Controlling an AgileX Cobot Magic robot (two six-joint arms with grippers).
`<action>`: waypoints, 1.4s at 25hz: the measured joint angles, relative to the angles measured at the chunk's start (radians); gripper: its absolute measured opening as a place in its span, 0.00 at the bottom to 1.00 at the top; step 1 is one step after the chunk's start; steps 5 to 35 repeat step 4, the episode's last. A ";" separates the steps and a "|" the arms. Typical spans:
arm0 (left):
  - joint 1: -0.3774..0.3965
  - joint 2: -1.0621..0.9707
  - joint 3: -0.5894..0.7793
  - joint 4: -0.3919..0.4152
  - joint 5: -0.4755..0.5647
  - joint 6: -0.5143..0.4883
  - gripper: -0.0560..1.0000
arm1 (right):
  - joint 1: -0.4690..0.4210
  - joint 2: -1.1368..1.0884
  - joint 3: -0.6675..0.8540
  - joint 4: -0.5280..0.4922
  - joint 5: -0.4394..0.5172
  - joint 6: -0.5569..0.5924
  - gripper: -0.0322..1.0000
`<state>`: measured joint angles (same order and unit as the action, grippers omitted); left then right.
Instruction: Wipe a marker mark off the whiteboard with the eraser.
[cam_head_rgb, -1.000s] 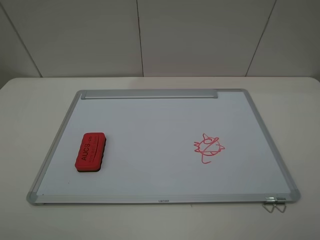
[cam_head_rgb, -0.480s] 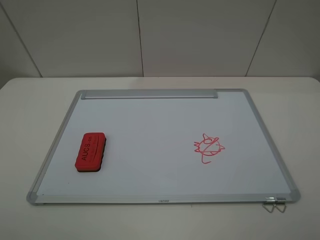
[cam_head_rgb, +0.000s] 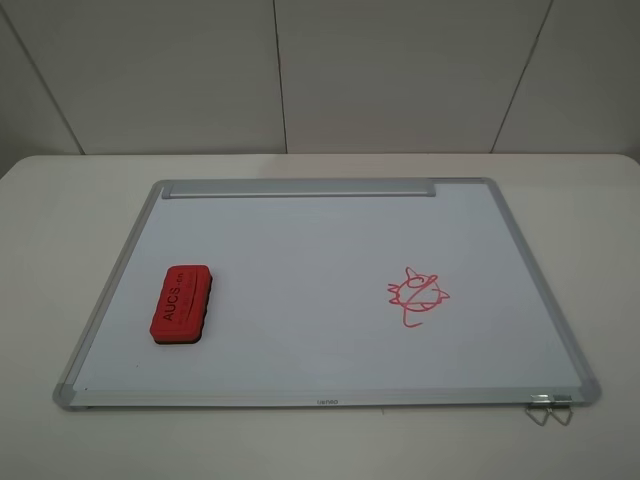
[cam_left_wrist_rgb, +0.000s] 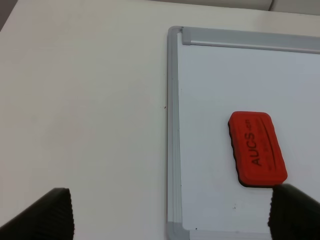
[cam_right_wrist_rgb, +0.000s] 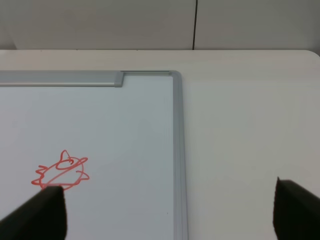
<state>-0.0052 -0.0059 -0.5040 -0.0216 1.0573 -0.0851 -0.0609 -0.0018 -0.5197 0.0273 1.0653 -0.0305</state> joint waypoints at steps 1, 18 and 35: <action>0.000 0.000 0.000 0.000 0.000 0.000 0.79 | 0.000 0.000 0.000 0.000 0.000 0.000 0.72; 0.000 0.000 0.000 0.000 0.000 0.000 0.79 | 0.000 0.000 0.000 0.000 0.000 0.000 0.72; 0.000 0.000 0.000 0.000 0.000 0.000 0.79 | 0.000 0.000 0.000 0.000 0.000 0.000 0.72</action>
